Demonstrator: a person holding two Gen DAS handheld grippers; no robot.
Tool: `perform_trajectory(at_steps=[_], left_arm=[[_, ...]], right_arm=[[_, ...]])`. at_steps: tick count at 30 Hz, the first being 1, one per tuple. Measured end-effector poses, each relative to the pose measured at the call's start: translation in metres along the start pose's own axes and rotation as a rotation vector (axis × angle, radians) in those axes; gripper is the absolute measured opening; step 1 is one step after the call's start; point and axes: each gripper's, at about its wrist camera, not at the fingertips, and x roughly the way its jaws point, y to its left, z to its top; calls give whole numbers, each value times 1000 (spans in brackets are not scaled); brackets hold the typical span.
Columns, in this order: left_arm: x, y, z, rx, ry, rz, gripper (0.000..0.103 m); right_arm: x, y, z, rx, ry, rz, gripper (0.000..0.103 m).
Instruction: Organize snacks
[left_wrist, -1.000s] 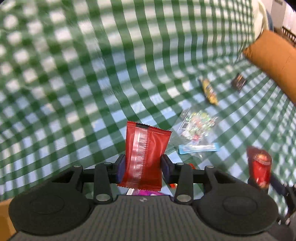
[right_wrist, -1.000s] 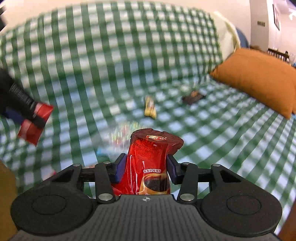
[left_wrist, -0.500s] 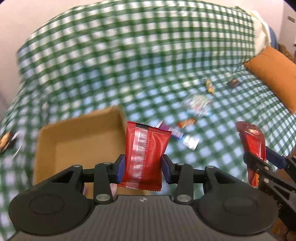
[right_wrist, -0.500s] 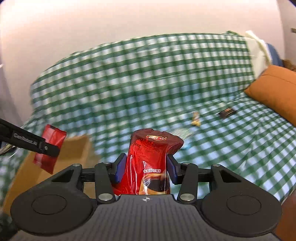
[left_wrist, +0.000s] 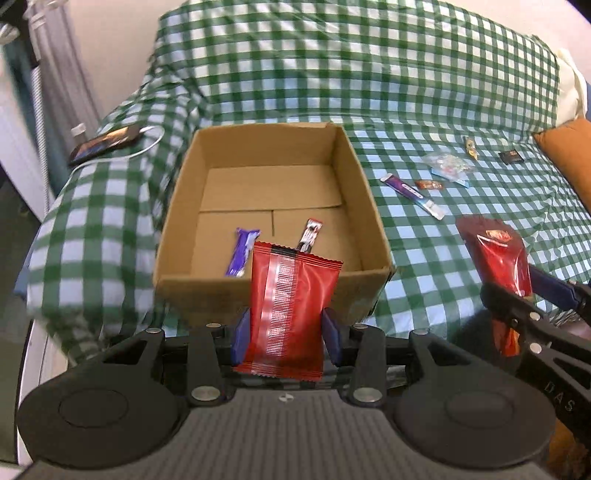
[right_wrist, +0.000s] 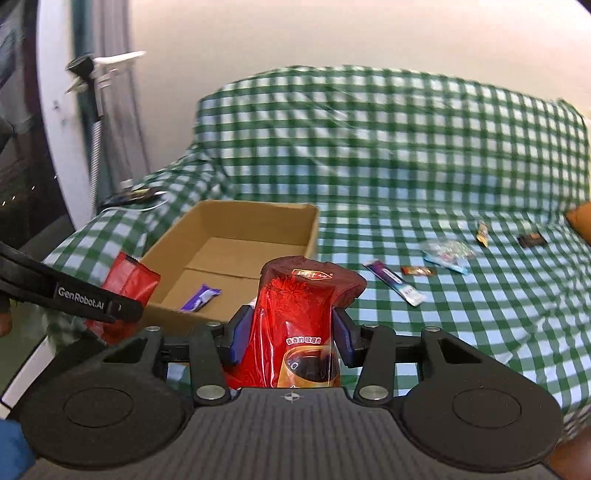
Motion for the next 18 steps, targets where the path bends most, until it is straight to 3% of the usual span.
perform_trajectory(at_steps=[7,18], left_arm=[[-17,16,-24,-38,-19,-17,46],[-25,21,-31,-52,-46,-40,46]], right_arm=[[-20,25,-4,-37,-25,-1,49],[-30,39,-6,-79,-46,-18,49]])
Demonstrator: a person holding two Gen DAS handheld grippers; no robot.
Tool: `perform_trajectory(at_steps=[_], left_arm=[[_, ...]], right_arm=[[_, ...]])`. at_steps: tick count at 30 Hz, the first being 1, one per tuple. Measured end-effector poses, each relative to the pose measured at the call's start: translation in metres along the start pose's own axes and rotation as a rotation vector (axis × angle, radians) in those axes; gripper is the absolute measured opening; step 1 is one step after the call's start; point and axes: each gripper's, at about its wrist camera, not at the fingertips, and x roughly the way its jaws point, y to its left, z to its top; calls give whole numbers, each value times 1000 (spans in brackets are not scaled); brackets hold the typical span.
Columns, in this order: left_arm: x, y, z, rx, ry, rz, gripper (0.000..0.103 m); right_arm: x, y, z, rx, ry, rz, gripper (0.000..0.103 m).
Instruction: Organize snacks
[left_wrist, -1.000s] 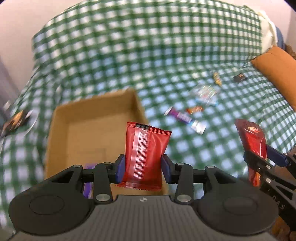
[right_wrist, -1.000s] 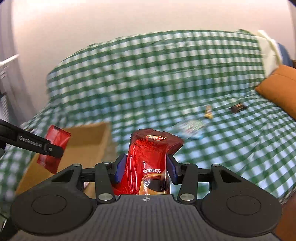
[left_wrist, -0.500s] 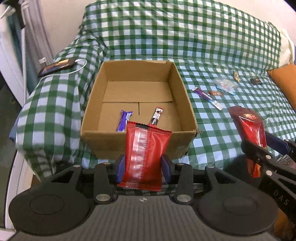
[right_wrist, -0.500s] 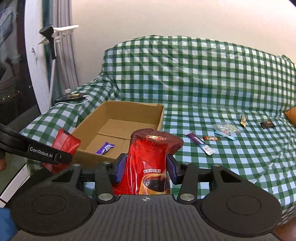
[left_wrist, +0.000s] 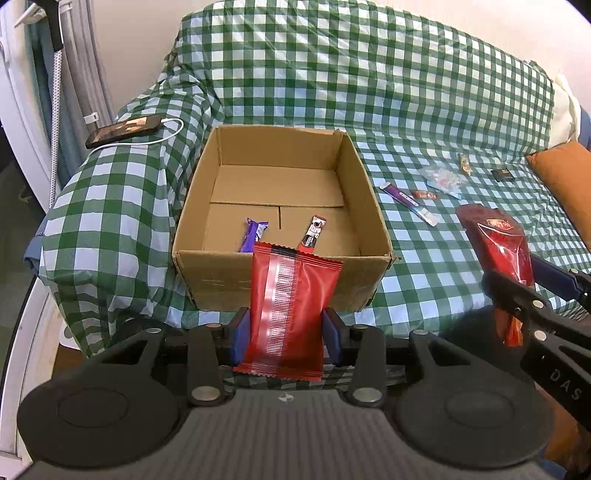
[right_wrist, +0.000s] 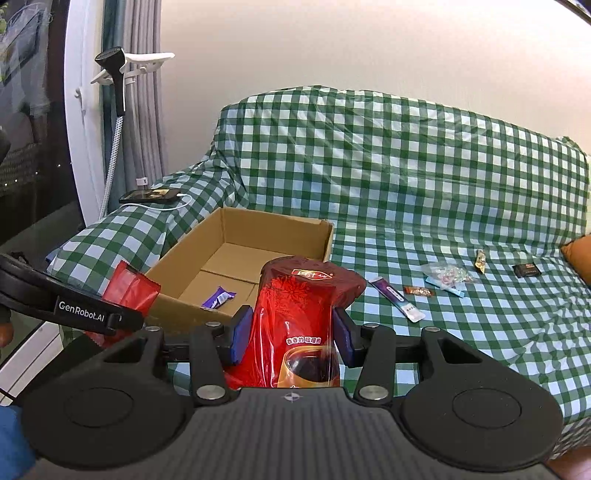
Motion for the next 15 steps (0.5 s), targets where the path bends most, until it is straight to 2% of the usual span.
perform_trajectory(at_steps=[15], left_arm=[[6,0,0,-3,19,-8,46]], right_arm=[[10,3,-1,-12,30,5,49]])
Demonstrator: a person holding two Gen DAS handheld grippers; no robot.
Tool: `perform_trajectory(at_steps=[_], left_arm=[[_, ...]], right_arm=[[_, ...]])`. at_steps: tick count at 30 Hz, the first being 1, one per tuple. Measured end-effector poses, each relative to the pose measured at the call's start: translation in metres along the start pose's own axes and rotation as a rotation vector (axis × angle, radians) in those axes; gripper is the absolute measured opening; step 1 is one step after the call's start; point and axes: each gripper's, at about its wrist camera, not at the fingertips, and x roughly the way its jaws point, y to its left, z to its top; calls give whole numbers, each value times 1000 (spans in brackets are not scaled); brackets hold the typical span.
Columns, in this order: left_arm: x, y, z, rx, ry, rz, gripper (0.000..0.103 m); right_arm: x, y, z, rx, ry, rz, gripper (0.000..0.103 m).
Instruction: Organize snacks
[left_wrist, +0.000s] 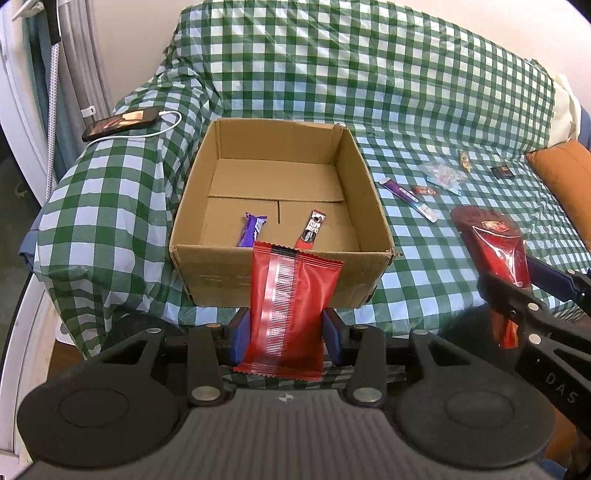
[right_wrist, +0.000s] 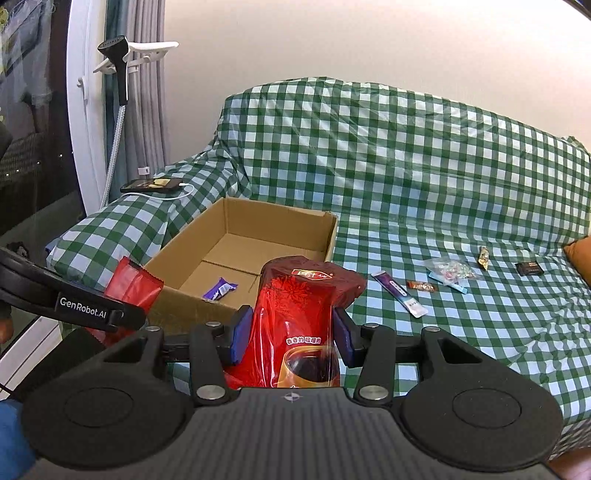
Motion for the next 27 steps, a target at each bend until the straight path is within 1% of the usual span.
perform_trajectory(at_steps=[6,18,27], left_arm=[[8,0,2,0,16,-4,46],[32,5,8,-5,66,-13,46],[52,16,23,-26,86,-13,46]], right_arm=[[6,-2,0,-4,17,5,49],[29,-3,1,-18,83,16,49],[50,-8,7,-26,120,11,49]])
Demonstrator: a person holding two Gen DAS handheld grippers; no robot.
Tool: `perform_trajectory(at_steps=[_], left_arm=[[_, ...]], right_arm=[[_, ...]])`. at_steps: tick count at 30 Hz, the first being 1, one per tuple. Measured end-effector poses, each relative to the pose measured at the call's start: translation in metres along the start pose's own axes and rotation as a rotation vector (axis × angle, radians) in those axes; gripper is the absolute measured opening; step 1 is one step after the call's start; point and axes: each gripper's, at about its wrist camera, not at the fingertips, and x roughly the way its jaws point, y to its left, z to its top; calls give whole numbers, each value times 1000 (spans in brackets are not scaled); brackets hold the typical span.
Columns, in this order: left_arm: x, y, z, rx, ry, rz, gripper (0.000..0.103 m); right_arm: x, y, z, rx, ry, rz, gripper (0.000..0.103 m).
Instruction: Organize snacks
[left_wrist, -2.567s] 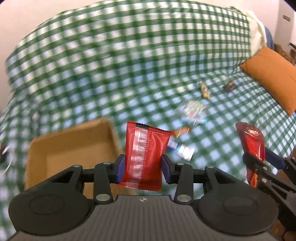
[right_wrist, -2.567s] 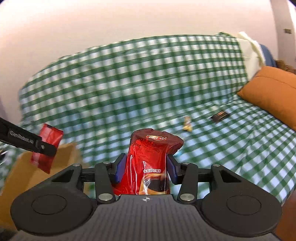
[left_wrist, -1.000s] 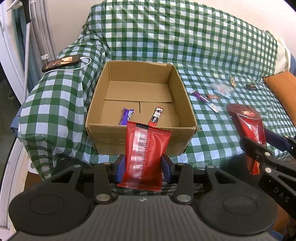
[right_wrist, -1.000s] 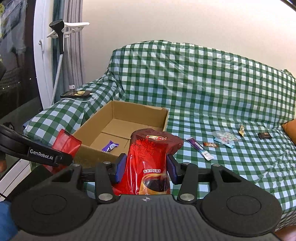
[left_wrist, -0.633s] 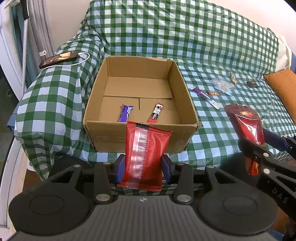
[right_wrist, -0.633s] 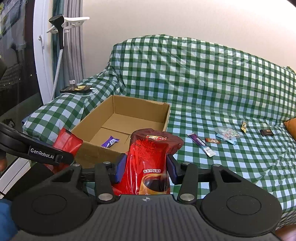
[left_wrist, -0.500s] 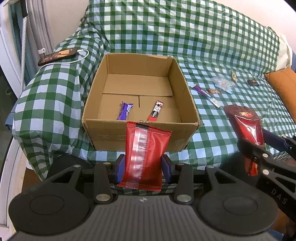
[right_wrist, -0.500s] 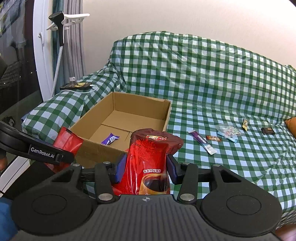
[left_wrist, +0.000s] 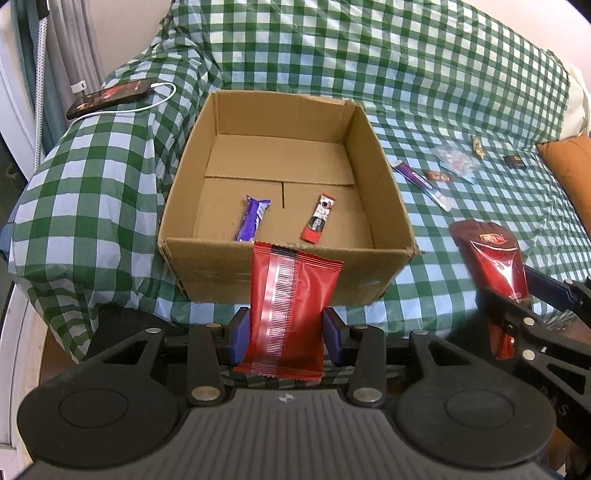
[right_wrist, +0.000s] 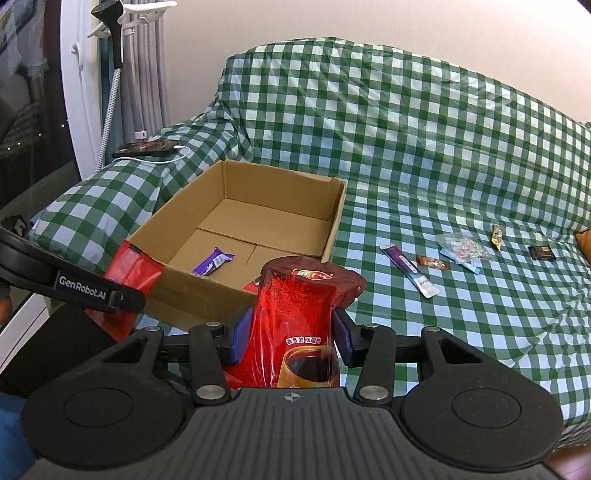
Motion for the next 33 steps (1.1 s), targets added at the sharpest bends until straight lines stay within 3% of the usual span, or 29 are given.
perform_trajectory(at_steps=[19,33], left_arm=[[40,31,72,-77,-30,30,46],[113,40,109,-91,44,76,46]], right_arm=[[68,-4,50,-12,12,36,49],[156,0,72,-37,80,82,49]])
